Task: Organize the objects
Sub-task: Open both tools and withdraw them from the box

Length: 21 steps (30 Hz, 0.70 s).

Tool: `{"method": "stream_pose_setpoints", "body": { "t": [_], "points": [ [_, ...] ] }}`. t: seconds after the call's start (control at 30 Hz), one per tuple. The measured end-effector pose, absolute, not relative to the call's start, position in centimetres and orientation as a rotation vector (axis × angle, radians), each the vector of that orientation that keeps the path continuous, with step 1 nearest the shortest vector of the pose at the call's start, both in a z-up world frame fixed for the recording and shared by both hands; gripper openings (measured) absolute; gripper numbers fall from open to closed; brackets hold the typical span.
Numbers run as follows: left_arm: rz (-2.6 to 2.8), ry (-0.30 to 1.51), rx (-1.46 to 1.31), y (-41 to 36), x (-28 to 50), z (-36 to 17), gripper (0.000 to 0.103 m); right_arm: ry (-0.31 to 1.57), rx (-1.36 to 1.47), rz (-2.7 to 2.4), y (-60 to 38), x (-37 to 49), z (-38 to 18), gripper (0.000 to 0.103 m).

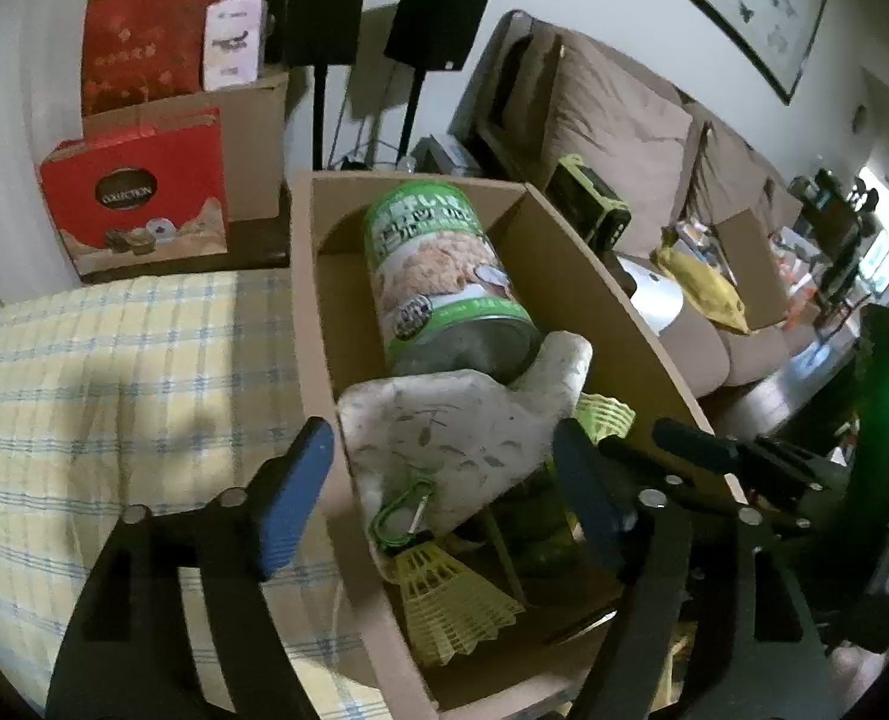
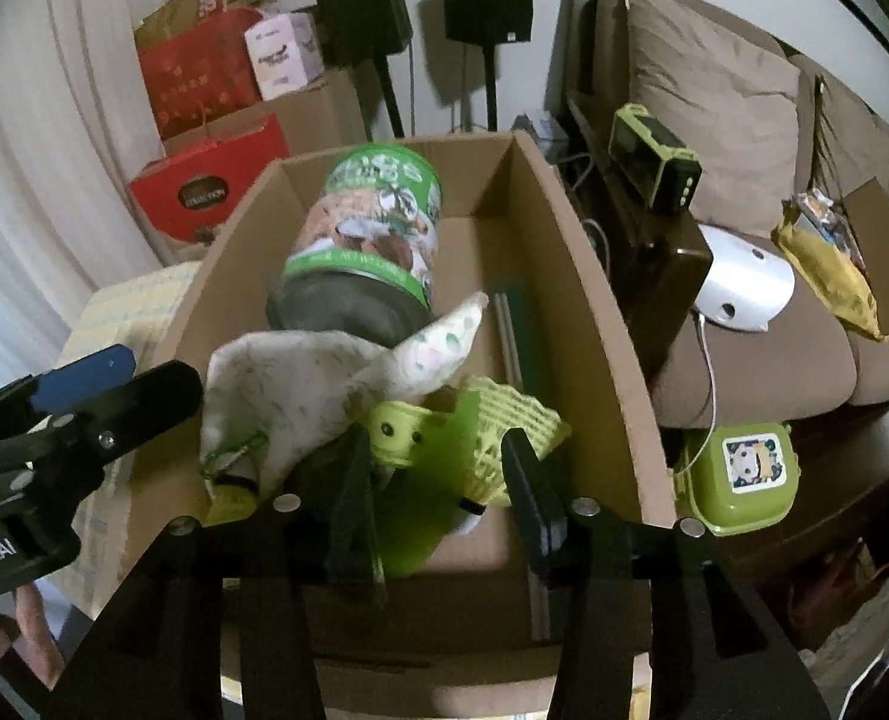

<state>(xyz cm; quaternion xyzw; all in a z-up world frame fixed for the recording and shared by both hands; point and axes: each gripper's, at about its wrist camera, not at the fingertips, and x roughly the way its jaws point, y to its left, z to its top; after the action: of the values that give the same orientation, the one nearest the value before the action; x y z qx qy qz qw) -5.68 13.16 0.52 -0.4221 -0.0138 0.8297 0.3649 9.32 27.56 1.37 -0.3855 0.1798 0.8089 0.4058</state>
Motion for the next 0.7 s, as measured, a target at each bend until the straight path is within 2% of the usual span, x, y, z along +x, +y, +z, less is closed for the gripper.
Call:
{"method": "stream_pose_setpoints", "body": {
  "t": [0.13, 0.43, 0.7],
  "points": [
    [2.161, -0.039, -1.062, 12.1, -5.7, 1.0, 0.085, 0.421, -0.948, 2.056, 26.8, 9.0, 2.3, 0.057],
    [2.22, -0.028, -1.026, 8.7, -5.8, 1.7, 0.094, 0.377, -0.894, 2.089, 25.6, 8.4, 3.5, 0.079],
    [2.298, 0.007, -0.978, 5.6, -5.6, 2.2, 0.099, 0.358, -0.855, 2.125, 23.9, 7.6, 4.5, 0.085]
  ]
}}
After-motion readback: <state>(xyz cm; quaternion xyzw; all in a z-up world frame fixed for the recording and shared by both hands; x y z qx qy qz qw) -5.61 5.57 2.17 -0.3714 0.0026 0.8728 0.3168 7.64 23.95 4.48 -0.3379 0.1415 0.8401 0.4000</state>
